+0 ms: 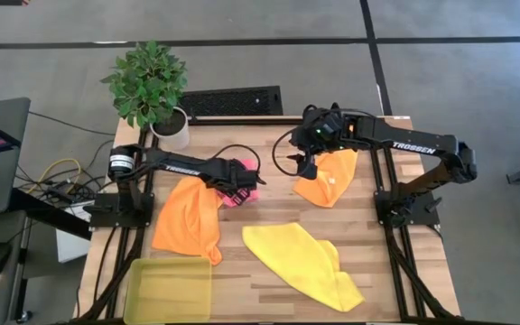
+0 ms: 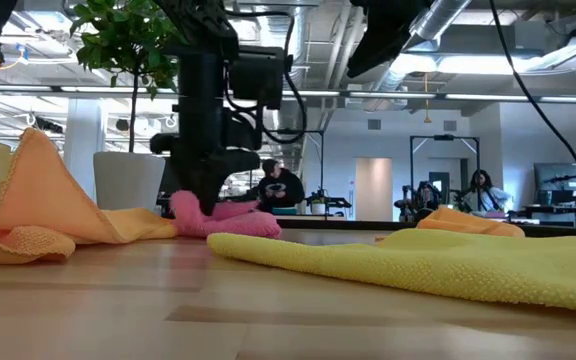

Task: Fold microfiber towels
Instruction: Fold the pink microfiber towel, then put the folded pink microfiber towel into the yellow bin

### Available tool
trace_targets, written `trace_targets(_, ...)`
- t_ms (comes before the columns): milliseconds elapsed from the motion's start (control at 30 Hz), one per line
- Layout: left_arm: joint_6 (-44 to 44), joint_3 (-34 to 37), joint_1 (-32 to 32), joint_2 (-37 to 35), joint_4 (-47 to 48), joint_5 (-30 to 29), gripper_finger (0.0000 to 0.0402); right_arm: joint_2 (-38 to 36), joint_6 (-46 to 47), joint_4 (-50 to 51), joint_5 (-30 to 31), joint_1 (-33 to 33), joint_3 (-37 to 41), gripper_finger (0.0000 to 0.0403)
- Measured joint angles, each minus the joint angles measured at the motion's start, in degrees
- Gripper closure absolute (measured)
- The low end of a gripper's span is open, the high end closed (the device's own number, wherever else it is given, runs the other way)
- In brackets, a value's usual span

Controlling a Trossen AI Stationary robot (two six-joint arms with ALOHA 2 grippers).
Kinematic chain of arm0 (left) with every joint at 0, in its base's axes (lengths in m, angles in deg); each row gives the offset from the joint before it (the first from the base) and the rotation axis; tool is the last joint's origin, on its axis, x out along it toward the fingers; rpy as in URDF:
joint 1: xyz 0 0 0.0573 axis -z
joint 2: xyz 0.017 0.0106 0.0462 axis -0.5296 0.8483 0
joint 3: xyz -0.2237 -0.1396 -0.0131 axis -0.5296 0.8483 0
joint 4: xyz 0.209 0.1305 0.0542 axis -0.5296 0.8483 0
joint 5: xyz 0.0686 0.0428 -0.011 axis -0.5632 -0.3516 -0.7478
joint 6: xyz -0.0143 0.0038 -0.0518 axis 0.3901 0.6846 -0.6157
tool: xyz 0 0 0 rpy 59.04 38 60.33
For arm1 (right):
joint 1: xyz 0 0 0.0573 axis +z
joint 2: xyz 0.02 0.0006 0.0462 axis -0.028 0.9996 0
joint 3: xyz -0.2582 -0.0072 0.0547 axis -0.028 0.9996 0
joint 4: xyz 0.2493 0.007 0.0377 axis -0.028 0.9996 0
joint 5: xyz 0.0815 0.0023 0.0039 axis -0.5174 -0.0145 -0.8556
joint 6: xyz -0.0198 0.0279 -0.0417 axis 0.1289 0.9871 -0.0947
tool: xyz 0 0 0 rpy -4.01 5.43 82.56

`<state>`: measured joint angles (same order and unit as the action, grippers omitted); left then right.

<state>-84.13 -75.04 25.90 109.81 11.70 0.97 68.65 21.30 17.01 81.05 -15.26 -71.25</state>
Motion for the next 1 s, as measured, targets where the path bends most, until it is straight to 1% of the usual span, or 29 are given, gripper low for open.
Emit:
trace_targets(133, -3.9, 0.0, -0.4, -0.6, 3.4, -1.4, 0.0276, 0.0, 0.0, 0.0, 0.0, 0.0, 0.0, 0.0148)
trace_targets(333, -5.4, 0.0, -0.4, -1.6, 7.4, -2.3, 0.0276, 0.0, 0.0, 0.0, 0.0, 0.0, 0.0, 0.0148)
trace_targets(433, -6.6, 0.0, -0.6, -1.6, 7.8, -0.3, 0.0276, 0.0, 0.0, 0.0, 0.0, 0.0, 0.0, 0.0148)
trace_targets(567, -7.2, -0.4, -0.7, -2.5, 8.5, 4.0, 0.0276, 0.0, 0.0, 0.1, 0.0, 0.0, 0.0, 0.0148)
trace_targets(667, -3.2, -2.4, -0.1, -5.0, 8.2, 4.6, 0.0276, 0.0, 0.0, 0.1, 0.0, 0.0, 0.0, 0.0148)
trace_targets(767, 5.2, -2.5, 1.8, -6.3, 4.4, 4.7, 0.0276, 0.0, 0.0, 0.1, 0.0, 0.0, 0.0, 0.0148)
trace_targets(833, 9.0, -2.5, 3.0, -6.2, 1.9, 5.3, 0.0276, 0.0, 0.0, 0.1, 0.0, 0.0, 0.0, 0.0148)
trace_targets(900, 10.1, -2.5, 3.6, -5.7, 0.1, 7.5, 0.0276, 0.0, 0.0, 0.1, 0.0, 0.0, 0.0, 0.0148)
trace_targets(1000, 7.5, -2.2, 3.6, -5.5, -1.5, 10.4, 0.0276, 0.0, 0.0, 0.1, 0.0, 0.0, 0.0, 0.0148)
